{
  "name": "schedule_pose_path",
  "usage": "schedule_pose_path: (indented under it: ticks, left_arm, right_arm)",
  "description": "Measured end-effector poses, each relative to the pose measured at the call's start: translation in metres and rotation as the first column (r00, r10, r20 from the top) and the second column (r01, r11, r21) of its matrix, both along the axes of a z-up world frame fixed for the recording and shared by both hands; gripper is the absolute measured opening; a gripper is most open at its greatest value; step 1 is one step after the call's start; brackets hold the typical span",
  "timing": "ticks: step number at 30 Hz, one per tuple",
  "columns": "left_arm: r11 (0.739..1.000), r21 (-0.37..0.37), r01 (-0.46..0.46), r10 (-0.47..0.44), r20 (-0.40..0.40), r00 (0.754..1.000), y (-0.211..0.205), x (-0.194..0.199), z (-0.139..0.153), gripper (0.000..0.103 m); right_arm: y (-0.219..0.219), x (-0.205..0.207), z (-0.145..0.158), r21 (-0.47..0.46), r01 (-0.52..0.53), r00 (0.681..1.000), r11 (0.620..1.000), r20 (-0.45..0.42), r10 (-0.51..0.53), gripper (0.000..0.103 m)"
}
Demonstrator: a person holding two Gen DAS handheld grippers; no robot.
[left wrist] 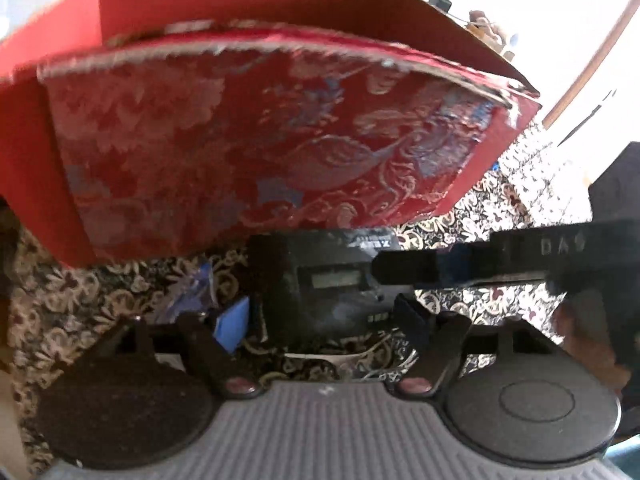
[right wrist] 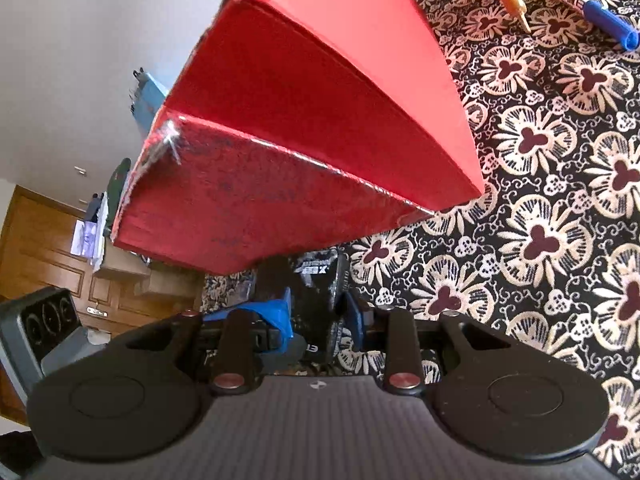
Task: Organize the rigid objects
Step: 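Reach the right gripper to the black screened ETC device and grasp it, then carry the black device with the right gripper over the red box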
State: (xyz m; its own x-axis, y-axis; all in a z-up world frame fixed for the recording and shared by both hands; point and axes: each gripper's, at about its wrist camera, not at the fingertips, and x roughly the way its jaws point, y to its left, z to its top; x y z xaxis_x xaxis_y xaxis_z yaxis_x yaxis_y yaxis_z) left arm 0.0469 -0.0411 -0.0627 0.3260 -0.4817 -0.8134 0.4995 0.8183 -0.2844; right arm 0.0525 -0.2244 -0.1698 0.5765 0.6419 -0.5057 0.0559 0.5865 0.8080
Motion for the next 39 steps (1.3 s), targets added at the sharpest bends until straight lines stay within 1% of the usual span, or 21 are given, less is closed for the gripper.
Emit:
schedule_pose_path:
  ticks: [1, 2, 4, 6, 7, 9, 10, 11, 13, 14, 16, 18, 22, 24, 29, 32, 35, 39]
  left_arm:
    - [1.000, -0.002, -0.002, 0.002, 0.010, 1.000, 0.000, 0.000, 0.000, 0.081]
    - [1.000, 0.009, 0.007, -0.007, 0.022, 1.000, -0.002, -0.001, -0.001, 0.086]
    - [0.999, 0.043, 0.026, -0.028, 0.053, 0.998, -0.010, -0.007, -0.002, 0.090]
    - [0.999, 0.049, 0.016, -0.019, 0.066, 0.998, -0.013, -0.010, -0.002, 0.090]
    - [0.999, 0.050, 0.017, -0.020, 0.072, 0.997, -0.014, -0.011, -0.001, 0.087]
    - [0.998, 0.056, 0.019, -0.024, 0.086, 0.996, -0.014, -0.013, 0.002, 0.079]
    - [0.998, 0.058, 0.022, -0.027, 0.092, 0.995, -0.014, -0.017, 0.005, 0.072]
    - [0.998, 0.054, 0.031, -0.036, 0.093, 0.995, -0.016, -0.017, 0.008, 0.061]
    - [0.998, 0.037, 0.056, -0.059, 0.090, 0.994, -0.017, -0.017, 0.015, 0.050]
    - [0.997, 0.043, 0.066, -0.070, 0.099, 0.993, -0.021, -0.019, 0.017, 0.047]
    - [0.994, 0.057, 0.093, -0.099, 0.126, 0.987, -0.033, -0.025, 0.022, 0.044]
    - [0.991, 0.063, 0.116, -0.124, 0.144, 0.982, -0.045, -0.030, 0.026, 0.044]
    - [0.983, 0.037, 0.177, -0.181, 0.150, 0.972, -0.068, -0.038, 0.036, 0.044]
    - [0.976, 0.030, 0.215, -0.217, 0.164, 0.962, -0.081, -0.043, 0.043, 0.044]
    - [0.952, -0.006, 0.305, -0.296, 0.230, 0.927, -0.109, -0.055, 0.072, 0.044]
    - [0.940, -0.034, 0.340, -0.317, 0.283, 0.905, -0.121, -0.059, 0.090, 0.044]
    - [0.936, -0.049, 0.348, -0.310, 0.352, 0.883, -0.130, -0.059, 0.110, 0.044]
    - [0.945, -0.072, 0.318, -0.255, 0.444, 0.859, -0.127, -0.042, 0.140, 0.044]
  right_arm:
    - [0.000, 0.001, -0.001, 0.007, 0.005, 1.000, 1.000, 0.002, -0.006, 0.014]
    - [-0.001, 0.001, -0.002, 0.013, 0.014, 1.000, 1.000, 0.002, -0.014, 0.014]
    - [-0.003, 0.001, -0.003, 0.014, 0.016, 1.000, 1.000, 0.005, -0.016, 0.014]
    - [-0.002, 0.002, -0.001, -0.005, 0.000, 1.000, 1.000, 0.018, 0.000, 0.013]
    - [-0.003, 0.001, 0.000, -0.017, -0.007, 1.000, 1.000, 0.023, 0.007, 0.012]
    - [-0.004, -0.002, 0.000, -0.027, -0.014, 1.000, 1.000, 0.027, 0.014, 0.011]
    - [-0.007, -0.005, 0.000, -0.031, -0.009, 1.000, 0.999, 0.028, 0.010, 0.011]
    - [-0.010, -0.008, 0.001, -0.033, -0.002, 1.000, 0.999, 0.027, 0.003, 0.011]
    - [-0.020, -0.013, -0.001, -0.023, 0.019, 1.000, 1.000, 0.018, -0.018, 0.011]
    - [-0.025, -0.016, -0.001, -0.019, 0.031, 0.999, 0.999, 0.013, -0.030, 0.011]
    - [-0.035, -0.022, 0.000, -0.022, 0.049, 0.999, 0.999, 0.013, -0.049, 0.011]
    - [-0.047, -0.033, 0.004, -0.024, 0.075, 0.997, 0.997, 0.019, -0.075, 0.011]
    - [-0.073, -0.056, 0.008, -0.010, 0.145, 0.989, 0.989, 0.022, -0.145, 0.011]
    - [-0.084, -0.069, 0.013, 0.000, 0.188, 0.982, 0.982, 0.026, -0.188, 0.011]
    - [-0.106, -0.100, 0.041, -0.019, 0.284, 0.955, 0.959, 0.099, -0.281, 0.011]
    - [-0.116, -0.105, 0.065, -0.031, 0.330, 0.932, 0.943, 0.167, -0.321, 0.011]
    - [-0.121, -0.099, 0.086, -0.033, 0.347, 0.913, 0.937, 0.242, -0.329, 0.011]
    - [-0.117, -0.076, 0.114, -0.037, 0.327, 0.892, 0.944, 0.341, -0.296, 0.011]
